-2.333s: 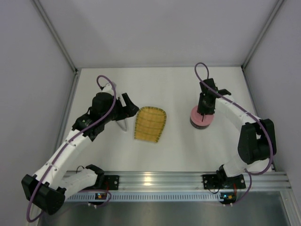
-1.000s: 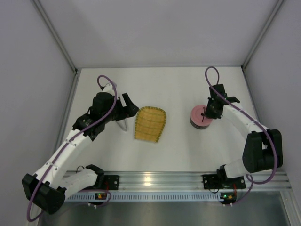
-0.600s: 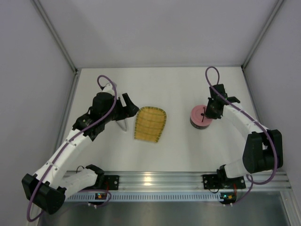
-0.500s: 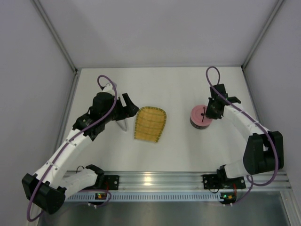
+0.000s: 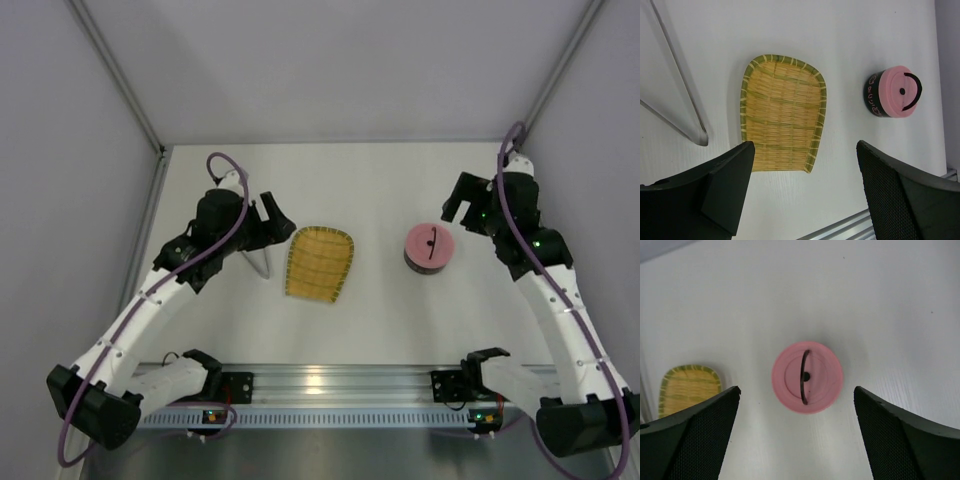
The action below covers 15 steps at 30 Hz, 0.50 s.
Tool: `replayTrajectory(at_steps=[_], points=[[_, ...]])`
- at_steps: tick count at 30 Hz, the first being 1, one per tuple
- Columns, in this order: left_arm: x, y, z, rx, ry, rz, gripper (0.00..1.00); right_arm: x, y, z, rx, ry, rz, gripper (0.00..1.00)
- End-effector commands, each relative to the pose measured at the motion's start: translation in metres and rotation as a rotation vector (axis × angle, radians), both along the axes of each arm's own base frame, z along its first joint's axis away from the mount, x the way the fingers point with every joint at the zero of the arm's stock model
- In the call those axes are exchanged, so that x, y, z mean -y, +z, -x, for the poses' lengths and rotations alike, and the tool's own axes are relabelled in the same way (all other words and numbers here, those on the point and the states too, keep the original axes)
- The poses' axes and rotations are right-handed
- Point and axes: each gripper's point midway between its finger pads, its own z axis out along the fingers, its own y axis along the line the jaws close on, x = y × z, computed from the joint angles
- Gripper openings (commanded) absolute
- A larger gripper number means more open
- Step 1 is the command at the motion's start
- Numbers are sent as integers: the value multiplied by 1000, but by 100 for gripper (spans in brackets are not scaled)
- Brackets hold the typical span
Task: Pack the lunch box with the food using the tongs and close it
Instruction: Reset both arms
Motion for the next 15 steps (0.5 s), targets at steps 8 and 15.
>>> replayTrajectory(at_steps=[8, 15], points=[[-5, 74, -5, 176, 17, 6, 99, -3, 110, 32, 336, 80, -42, 99], [-11, 94, 0, 214, 29, -9, 99, -18, 128, 47, 404, 180, -75, 99]])
